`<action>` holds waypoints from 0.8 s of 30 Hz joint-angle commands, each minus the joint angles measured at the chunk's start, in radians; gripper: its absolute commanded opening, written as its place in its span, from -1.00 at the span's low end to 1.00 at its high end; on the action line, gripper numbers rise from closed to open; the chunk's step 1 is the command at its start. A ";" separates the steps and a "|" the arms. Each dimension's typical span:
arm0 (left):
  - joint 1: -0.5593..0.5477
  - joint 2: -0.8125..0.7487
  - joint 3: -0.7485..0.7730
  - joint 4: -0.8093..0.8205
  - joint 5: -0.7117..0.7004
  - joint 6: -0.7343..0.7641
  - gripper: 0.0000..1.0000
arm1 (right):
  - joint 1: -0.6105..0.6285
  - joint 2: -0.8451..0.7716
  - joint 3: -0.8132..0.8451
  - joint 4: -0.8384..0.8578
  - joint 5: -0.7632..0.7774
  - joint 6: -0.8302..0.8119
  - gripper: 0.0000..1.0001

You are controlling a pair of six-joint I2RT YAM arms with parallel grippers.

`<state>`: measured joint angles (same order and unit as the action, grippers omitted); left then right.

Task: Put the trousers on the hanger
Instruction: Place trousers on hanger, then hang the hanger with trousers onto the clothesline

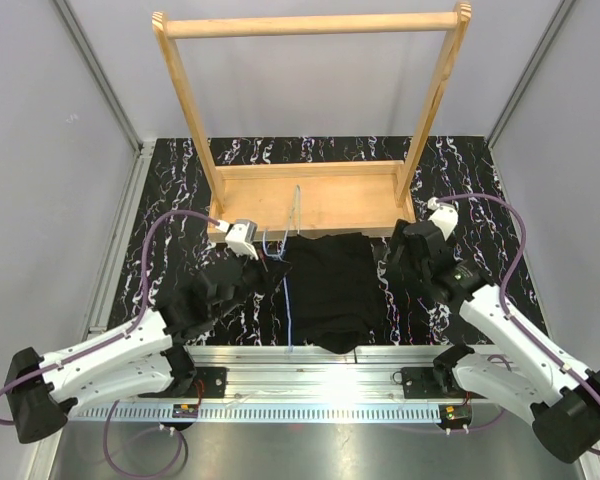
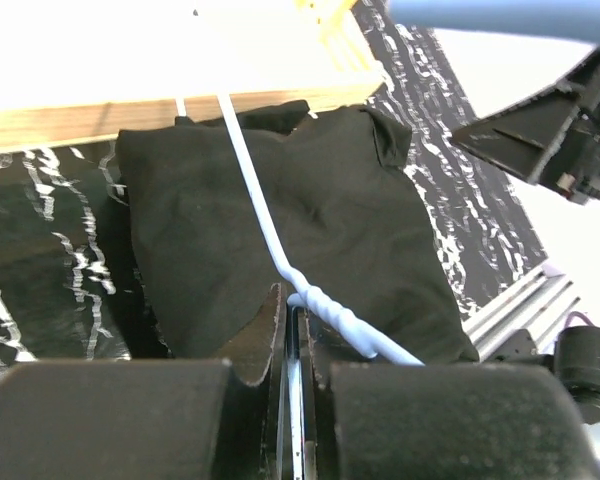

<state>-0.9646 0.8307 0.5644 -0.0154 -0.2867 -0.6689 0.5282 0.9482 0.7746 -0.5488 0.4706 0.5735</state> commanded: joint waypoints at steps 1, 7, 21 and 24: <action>0.053 -0.027 0.123 -0.114 0.061 0.060 -1.00 | -0.008 -0.035 -0.023 0.000 0.013 0.028 0.85; 0.162 0.036 0.356 -0.332 0.194 0.164 -1.00 | -0.007 -0.068 -0.084 0.053 -0.023 0.028 0.86; 0.478 0.234 0.834 -0.561 0.492 0.281 -1.00 | -0.007 -0.106 -0.101 0.061 -0.036 0.009 0.85; 0.536 0.338 0.969 -0.609 0.557 0.301 -1.00 | -0.007 -0.106 -0.103 0.084 -0.055 0.000 0.85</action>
<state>-0.4694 1.1133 1.3834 -0.6445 0.1474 -0.4152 0.5278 0.8539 0.6727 -0.5240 0.4377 0.5835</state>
